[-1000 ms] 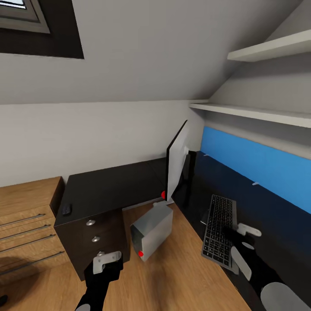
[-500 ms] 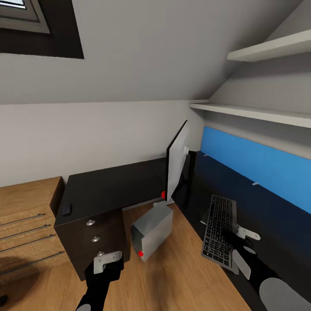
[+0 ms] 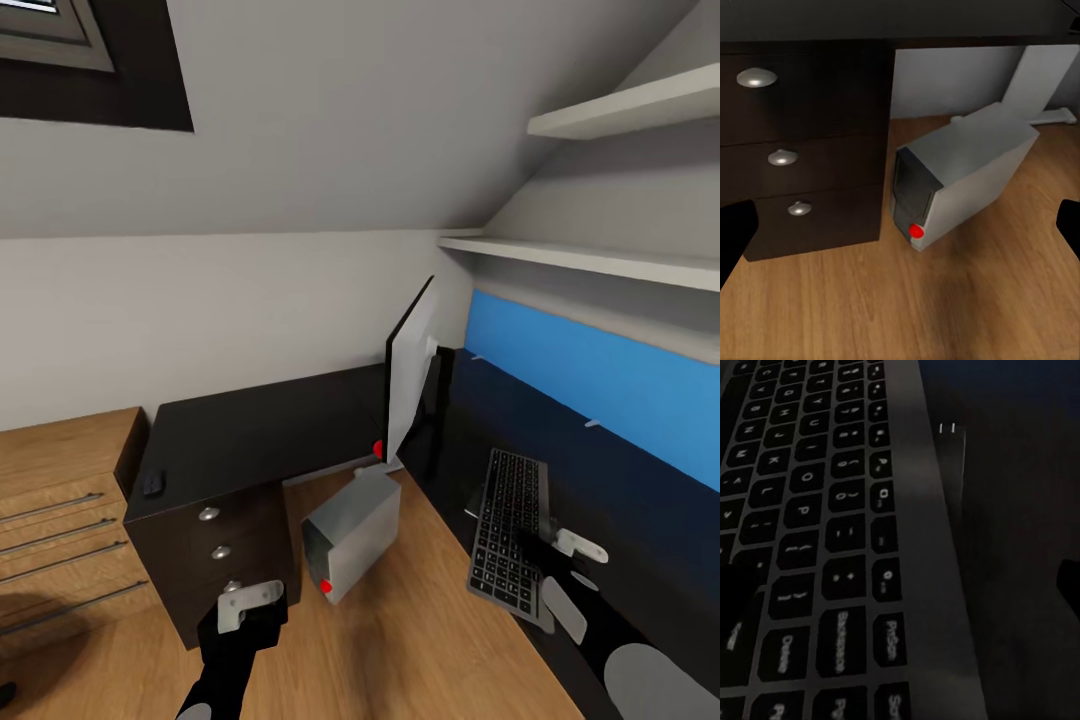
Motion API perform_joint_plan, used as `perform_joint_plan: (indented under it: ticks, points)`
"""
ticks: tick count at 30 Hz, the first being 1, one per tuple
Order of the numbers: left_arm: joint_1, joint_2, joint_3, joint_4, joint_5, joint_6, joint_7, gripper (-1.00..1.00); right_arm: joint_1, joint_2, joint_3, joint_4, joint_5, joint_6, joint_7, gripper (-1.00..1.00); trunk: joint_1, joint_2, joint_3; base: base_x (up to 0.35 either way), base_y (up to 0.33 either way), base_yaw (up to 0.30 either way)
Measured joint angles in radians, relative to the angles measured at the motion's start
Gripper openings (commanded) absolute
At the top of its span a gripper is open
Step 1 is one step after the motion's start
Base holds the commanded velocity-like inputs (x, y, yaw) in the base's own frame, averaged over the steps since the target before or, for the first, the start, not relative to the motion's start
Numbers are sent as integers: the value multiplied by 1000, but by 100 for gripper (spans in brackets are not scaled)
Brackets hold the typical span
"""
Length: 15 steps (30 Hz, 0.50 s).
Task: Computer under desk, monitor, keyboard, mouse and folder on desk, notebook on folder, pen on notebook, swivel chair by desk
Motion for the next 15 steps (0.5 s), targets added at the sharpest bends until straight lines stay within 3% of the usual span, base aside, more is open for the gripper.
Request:
perform_joint_plan:
  ticks: [15]
  points:
    - [0, 0, 0, 0, 0, 0, 0, 100, 0, 0, 0, 0, -2, 0, 0, 100, 58, -105, -47, 0, 0, 0]
